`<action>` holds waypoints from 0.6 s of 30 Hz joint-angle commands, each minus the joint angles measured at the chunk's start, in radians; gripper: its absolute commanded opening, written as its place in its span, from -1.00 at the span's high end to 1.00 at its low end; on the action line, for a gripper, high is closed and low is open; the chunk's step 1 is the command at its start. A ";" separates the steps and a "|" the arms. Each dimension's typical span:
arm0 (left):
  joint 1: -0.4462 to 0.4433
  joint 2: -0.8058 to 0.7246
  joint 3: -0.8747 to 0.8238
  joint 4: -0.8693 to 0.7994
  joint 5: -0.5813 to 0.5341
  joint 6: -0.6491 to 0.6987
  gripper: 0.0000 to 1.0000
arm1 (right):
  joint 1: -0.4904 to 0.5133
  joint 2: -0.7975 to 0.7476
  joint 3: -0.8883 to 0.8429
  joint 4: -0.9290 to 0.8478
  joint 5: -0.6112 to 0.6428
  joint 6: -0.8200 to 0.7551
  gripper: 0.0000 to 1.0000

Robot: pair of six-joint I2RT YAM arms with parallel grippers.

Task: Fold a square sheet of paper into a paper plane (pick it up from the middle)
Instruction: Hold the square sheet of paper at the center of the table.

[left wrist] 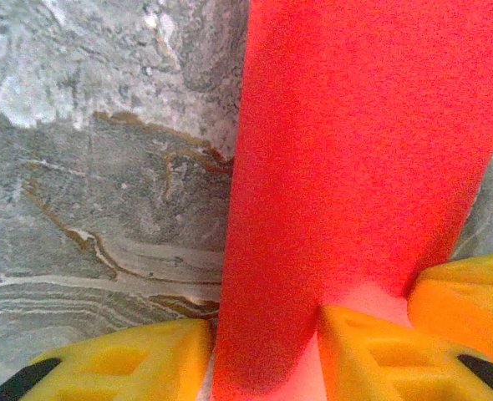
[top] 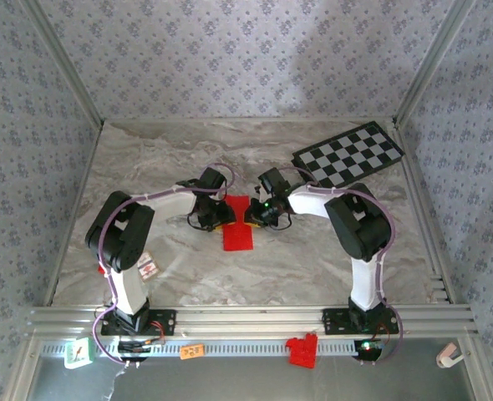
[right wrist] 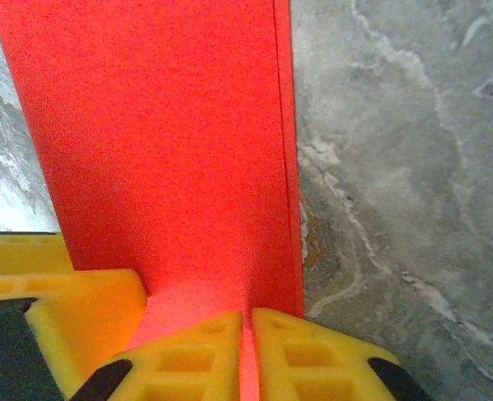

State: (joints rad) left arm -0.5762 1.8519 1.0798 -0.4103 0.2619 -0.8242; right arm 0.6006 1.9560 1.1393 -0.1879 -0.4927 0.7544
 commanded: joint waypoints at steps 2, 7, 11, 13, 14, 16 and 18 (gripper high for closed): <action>-0.032 0.050 -0.020 -0.012 0.001 0.004 0.09 | 0.007 0.053 -0.004 -0.174 0.114 -0.020 0.73; -0.015 -0.076 0.085 -0.138 -0.117 0.043 -0.05 | 0.007 0.096 -0.004 -0.205 0.155 -0.027 0.73; 0.008 -0.158 0.068 -0.122 -0.132 0.042 -0.09 | 0.011 0.119 0.011 -0.214 0.168 -0.029 0.74; 0.014 -0.192 0.048 -0.079 -0.099 0.035 -0.08 | 0.014 0.128 0.020 -0.223 0.171 -0.029 0.74; 0.014 -0.206 0.039 -0.052 -0.072 0.032 -0.05 | 0.016 0.133 0.023 -0.224 0.173 -0.029 0.74; 0.014 -0.218 0.026 -0.005 -0.019 0.031 0.04 | 0.017 0.139 0.027 -0.226 0.174 -0.029 0.75; 0.015 -0.221 0.006 0.055 0.041 0.034 0.13 | 0.020 0.142 0.028 -0.228 0.178 -0.029 0.75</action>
State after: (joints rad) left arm -0.5610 1.6436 1.1191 -0.4332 0.2115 -0.7948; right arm 0.6090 1.9938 1.2106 -0.2893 -0.4603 0.7399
